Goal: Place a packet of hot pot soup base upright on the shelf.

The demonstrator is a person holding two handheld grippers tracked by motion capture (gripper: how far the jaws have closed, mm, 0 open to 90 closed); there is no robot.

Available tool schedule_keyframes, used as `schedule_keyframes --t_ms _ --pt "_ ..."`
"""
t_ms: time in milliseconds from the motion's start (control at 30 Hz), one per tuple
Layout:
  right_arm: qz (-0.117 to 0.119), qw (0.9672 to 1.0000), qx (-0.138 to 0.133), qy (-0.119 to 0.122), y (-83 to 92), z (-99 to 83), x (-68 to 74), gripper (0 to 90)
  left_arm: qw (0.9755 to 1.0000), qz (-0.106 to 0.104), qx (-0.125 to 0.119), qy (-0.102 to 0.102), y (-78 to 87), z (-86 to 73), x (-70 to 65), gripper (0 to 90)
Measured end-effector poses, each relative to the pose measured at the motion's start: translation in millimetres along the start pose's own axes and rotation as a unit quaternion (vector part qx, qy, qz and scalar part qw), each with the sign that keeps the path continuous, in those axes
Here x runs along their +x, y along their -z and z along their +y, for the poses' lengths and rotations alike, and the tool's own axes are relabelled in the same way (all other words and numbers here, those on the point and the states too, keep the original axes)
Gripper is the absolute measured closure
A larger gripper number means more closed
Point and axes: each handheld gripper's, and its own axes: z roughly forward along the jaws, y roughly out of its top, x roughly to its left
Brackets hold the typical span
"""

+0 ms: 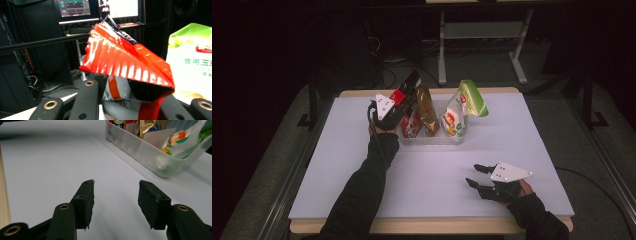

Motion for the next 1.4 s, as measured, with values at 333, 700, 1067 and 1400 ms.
schedule_keyframes --t_ms 333,700,1067,1400 --pt "-0.016 0.9998 -0.005 0.004 4.3 1.3 -3.2 47.3 0.9997 -0.014 0.020 -0.008 0.6 -3.8 2.4 70.2" --pt "-0.027 0.9996 -0.007 0.009 8.8 3.1 -5.8 53.6 0.9988 -0.025 0.039 -0.014 3.1 0.8 2.5 69.3" --pt "-0.036 0.9993 -0.005 -0.008 11.0 3.0 -12.2 60.9 0.9971 -0.042 0.053 -0.037 9.1 4.7 4.8 68.2" --pt "-0.030 0.9995 0.001 -0.009 10.1 3.3 -11.8 61.9 0.9955 -0.059 0.052 -0.053 18.3 6.6 6.8 66.0"
